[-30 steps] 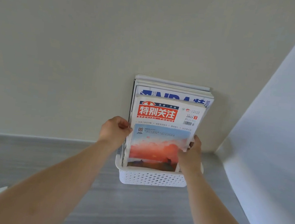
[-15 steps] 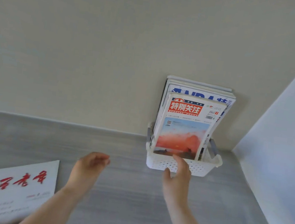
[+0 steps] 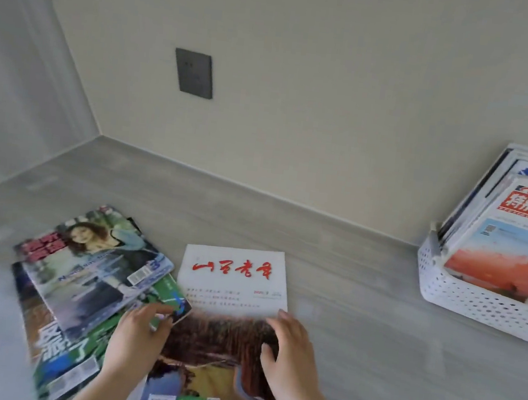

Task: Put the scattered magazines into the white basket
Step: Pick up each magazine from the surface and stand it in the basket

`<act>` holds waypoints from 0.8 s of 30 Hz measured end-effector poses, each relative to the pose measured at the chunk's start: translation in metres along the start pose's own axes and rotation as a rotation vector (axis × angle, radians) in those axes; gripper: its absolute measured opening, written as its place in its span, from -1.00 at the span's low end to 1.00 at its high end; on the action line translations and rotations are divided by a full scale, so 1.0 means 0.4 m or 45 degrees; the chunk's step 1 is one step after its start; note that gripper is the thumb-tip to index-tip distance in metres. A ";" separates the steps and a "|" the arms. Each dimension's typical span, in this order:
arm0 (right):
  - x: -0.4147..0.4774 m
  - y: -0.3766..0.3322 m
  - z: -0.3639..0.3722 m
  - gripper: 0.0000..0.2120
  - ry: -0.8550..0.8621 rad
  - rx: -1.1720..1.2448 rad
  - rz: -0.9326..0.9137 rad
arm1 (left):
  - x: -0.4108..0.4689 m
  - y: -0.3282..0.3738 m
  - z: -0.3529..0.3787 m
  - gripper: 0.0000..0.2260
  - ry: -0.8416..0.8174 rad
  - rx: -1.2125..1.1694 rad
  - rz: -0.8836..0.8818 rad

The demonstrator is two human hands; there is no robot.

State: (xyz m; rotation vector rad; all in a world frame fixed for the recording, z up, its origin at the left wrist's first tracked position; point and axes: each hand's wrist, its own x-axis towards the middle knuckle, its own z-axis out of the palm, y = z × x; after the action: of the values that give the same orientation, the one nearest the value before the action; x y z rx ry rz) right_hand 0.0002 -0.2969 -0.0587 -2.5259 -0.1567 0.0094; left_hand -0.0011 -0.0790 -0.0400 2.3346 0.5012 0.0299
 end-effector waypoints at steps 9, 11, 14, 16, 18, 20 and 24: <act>0.069 -0.194 0.191 -0.46 -0.271 -0.105 -0.106 | 0.135 -0.213 -0.180 -0.53 0.163 0.177 -0.231; 0.079 -0.222 0.225 -0.43 -0.311 -0.175 -0.150 | 0.162 -0.262 -0.202 -0.44 0.187 0.136 -0.353; 0.080 -0.239 0.245 -0.39 -0.212 -0.462 -0.285 | 0.207 -0.317 -0.229 -0.32 0.204 0.063 -0.403; 0.080 -0.256 0.230 -0.44 -0.256 -0.618 -0.279 | 0.240 -0.338 -0.249 -0.21 0.190 0.084 -0.402; 0.079 -0.259 0.227 -0.49 -0.247 -0.670 -0.295 | 0.277 -0.350 -0.270 -0.14 0.184 0.100 -0.423; 0.080 -0.249 0.233 -0.48 -0.224 -0.690 -0.300 | 0.320 -0.358 -0.291 -0.10 0.176 0.103 -0.451; 0.088 -0.242 0.251 -0.45 -0.106 -0.716 -0.287 | 0.411 -0.363 -0.334 -0.16 0.156 0.003 -0.472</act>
State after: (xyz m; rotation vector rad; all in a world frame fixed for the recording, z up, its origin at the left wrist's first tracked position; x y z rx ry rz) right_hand 0.0200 -0.1568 -0.0843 -3.0507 -0.5437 -0.0228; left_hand 0.0784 0.1644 -0.0603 2.2163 0.9877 -0.0032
